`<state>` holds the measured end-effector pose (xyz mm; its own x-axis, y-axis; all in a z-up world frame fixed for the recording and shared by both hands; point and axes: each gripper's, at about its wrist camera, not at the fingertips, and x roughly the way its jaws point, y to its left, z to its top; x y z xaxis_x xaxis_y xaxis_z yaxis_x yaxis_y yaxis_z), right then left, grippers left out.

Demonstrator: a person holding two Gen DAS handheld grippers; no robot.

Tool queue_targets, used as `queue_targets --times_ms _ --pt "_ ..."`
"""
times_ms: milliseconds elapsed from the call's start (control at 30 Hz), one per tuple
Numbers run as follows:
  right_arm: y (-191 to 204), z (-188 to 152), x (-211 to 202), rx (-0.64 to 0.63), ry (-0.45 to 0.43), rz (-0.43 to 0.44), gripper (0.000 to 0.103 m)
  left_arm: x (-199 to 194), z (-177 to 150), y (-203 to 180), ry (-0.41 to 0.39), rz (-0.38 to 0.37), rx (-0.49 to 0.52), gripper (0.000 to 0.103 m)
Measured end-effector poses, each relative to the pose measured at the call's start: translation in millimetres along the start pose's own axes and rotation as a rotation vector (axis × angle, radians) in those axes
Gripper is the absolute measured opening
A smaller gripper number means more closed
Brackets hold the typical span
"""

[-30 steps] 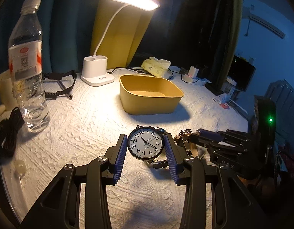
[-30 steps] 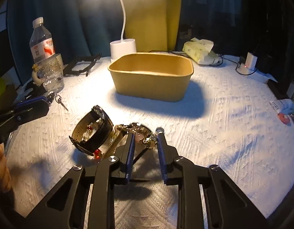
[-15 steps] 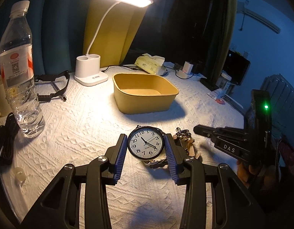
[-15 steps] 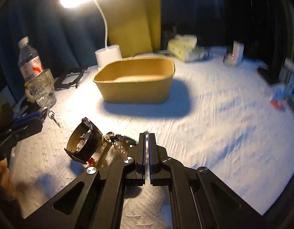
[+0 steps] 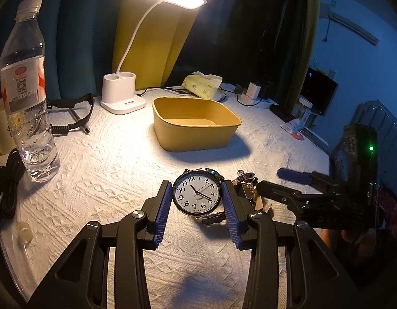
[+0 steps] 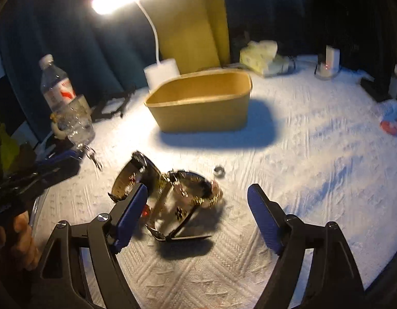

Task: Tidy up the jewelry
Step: 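Grasp the gold chain bracelet with the right gripper while the left holds the pocket watch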

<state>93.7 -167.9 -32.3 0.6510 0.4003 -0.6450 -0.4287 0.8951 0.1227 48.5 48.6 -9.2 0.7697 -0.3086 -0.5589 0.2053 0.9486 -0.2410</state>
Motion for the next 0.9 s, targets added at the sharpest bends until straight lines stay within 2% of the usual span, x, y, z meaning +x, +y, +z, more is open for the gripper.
queue_targets --times_ms 67,167,333,433,633,767,900 --pt "4 -2 3 -0.051 0.004 -0.074 0.08 0 -1 -1 0.0 0.003 -0.001 0.042" --pt "5 -6 10 -0.091 0.036 -0.1 0.077 0 -2 -4 -0.004 0.008 0.003 0.042" --pt "20 -12 21 -0.191 0.074 -0.137 0.049 4 -2 -6 0.001 0.011 0.007 0.042" --pt "29 -15 21 -0.251 0.061 -0.175 0.04 5 -2 -8 0.006 0.012 0.011 0.042" --pt "36 -16 22 -0.306 0.048 -0.227 0.036 4 -1 -9 0.007 0.015 0.012 0.042" --pt "42 -14 21 -0.339 0.03 -0.251 0.02 4 -1 -9 0.008 0.011 0.014 0.042" --pt "41 -11 19 -0.336 0.019 -0.245 0.018 5 -2 -9 0.01 0.008 0.014 0.042"
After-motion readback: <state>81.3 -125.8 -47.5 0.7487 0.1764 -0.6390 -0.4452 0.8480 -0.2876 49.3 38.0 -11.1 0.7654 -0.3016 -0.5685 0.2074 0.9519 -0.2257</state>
